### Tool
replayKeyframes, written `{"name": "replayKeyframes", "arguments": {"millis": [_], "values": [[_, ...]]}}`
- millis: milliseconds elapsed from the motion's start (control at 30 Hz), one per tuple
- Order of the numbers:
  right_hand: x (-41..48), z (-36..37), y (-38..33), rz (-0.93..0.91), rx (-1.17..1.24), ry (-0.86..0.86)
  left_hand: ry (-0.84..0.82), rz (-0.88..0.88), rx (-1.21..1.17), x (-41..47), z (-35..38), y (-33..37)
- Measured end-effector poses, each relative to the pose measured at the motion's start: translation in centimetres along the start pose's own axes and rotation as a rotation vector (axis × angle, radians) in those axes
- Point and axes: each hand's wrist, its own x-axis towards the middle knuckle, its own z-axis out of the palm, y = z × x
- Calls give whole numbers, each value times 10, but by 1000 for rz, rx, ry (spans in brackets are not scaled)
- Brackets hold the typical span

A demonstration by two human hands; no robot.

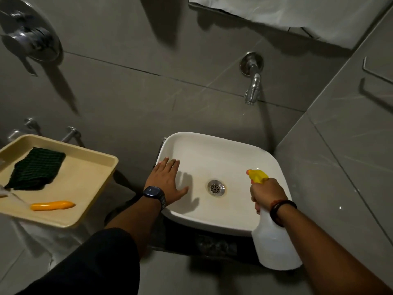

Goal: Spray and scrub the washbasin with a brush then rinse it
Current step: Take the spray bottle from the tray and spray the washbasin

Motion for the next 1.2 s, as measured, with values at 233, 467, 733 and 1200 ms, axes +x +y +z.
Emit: {"name": "replayKeyframes", "arguments": {"millis": [233,467,733,1200], "values": [[-21,24,-2,-45,-17,-272,-11,-14,4,0,0,-1],[-15,45,-26,-160,13,-159,8,-24,-4,0,2,-2],[-1,11,2,-14,-30,11,18,-15,-16,1,3,-1],[-23,45,-8,-80,4,-198,10,-11,-3,0,2,-2]]}}
